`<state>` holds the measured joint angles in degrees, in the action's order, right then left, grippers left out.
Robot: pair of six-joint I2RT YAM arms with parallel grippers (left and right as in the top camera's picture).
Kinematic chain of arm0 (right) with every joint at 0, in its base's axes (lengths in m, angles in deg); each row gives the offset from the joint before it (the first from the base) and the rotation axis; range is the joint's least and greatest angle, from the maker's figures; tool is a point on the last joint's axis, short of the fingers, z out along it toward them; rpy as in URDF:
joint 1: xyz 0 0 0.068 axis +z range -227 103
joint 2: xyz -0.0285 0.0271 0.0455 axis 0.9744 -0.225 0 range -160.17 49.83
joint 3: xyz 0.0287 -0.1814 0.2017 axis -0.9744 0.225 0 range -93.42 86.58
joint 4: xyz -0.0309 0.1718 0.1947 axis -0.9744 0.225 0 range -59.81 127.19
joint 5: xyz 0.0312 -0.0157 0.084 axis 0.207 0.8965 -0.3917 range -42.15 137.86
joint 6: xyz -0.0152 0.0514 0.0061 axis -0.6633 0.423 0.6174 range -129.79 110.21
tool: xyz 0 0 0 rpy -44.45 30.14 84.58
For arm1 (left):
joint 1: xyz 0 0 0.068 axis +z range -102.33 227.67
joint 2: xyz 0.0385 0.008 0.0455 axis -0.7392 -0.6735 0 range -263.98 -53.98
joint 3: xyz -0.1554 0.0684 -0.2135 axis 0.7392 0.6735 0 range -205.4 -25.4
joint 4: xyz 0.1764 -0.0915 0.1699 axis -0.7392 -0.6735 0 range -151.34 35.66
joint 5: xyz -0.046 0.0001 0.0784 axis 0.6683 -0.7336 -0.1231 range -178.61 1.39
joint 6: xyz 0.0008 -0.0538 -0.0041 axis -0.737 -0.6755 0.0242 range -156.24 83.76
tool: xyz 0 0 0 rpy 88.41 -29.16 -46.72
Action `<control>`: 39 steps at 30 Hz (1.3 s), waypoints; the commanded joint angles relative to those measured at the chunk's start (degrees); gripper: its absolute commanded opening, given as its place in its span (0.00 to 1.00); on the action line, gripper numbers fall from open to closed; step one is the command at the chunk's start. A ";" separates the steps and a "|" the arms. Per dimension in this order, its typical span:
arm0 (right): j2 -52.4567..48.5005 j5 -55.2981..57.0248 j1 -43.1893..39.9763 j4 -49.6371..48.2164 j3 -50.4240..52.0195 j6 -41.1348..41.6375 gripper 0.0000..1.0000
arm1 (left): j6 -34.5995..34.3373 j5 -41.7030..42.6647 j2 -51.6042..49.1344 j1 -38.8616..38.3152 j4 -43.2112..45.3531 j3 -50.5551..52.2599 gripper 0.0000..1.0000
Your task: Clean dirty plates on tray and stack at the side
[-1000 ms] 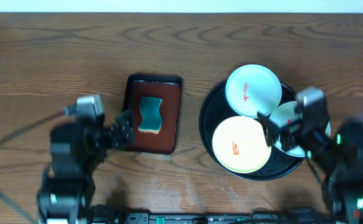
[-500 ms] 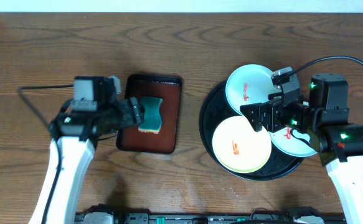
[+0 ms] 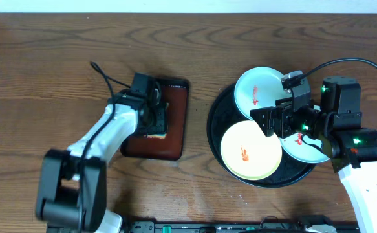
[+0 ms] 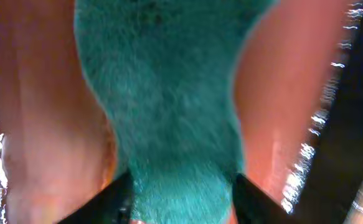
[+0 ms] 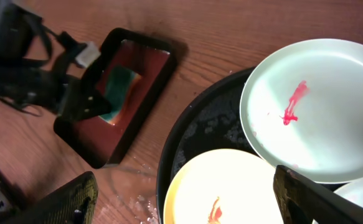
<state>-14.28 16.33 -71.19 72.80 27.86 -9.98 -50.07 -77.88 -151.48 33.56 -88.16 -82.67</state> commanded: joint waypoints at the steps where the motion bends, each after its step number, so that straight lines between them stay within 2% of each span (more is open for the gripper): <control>1: 0.02 -0.90 -0.55 0.09 -0.70 0.59 0.87 | -0.39 -2.23 -4.35 -0.13 1.92 -0.98 0.41; 4: 0.02 -0.90 -0.55 0.04 -0.70 0.57 0.87 | -0.39 -2.43 -8.28 -0.11 2.95 -0.98 0.07; 10: 0.02 -0.87 -0.55 0.02 -0.70 0.57 0.87 | -0.37 -2.43 -4.76 -0.07 -3.39 -3.23 0.08; 12: 0.02 -0.87 -0.55 0.00 -0.70 0.55 0.87 | -0.37 -2.40 -2.56 -0.07 -5.75 -4.87 0.43; 14: 0.02 -0.87 -0.55 0.00 -0.70 0.57 0.87 | -0.37 -2.40 0.46 -0.07 -6.34 -5.79 0.62; 16: 0.02 -0.87 -0.55 0.02 -0.70 0.57 0.87 | -0.37 -2.43 2.99 -0.07 -5.97 -5.81 0.75; 19: 0.02 -0.87 -0.55 0.09 -0.70 0.57 0.87 | 0.13 -2.97 5.46 -0.07 -4.74 -5.79 0.77; 21: 0.02 -0.87 -0.55 0.22 -0.68 0.59 0.84 | 0.13 -4.39 5.49 -0.07 -2.99 -5.77 0.69; 24: 0.02 -0.26 -0.55 1.07 -0.68 1.36 0.78 | 0.09 -6.19 3.78 -0.07 0.07 -5.14 0.64; 28: 0.02 8.13 -0.57 4.85 -0.68 8.81 0.74 | 0.07 -6.32 -0.96 -0.11 2.03 -4.61 0.57; 31: 0.02 13.75 -0.57 8.98 -0.66 13.07 0.74 | 0.07 -6.29 -5.14 -0.11 2.29 -4.61 0.47; 34: 0.02 16.02 -0.57 12.92 -0.61 14.78 0.75 | 0.04 -6.25 -8.02 -0.11 2.36 -4.61 0.34; 37: -0.09 20.52 -0.57 17.07 -0.50 17.66 0.79 | 0.04 -6.25 -8.61 -0.11 2.19 -4.61 0.11; 39: -0.72 23.28 -0.59 19.06 -0.46 18.84 0.79 | 0.04 -6.25 -8.17 -0.11 2.14 -4.68 0.08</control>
<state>-14.31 33.20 -71.22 90.66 27.86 4.56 -50.03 -83.02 -158.34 33.56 -85.36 -87.74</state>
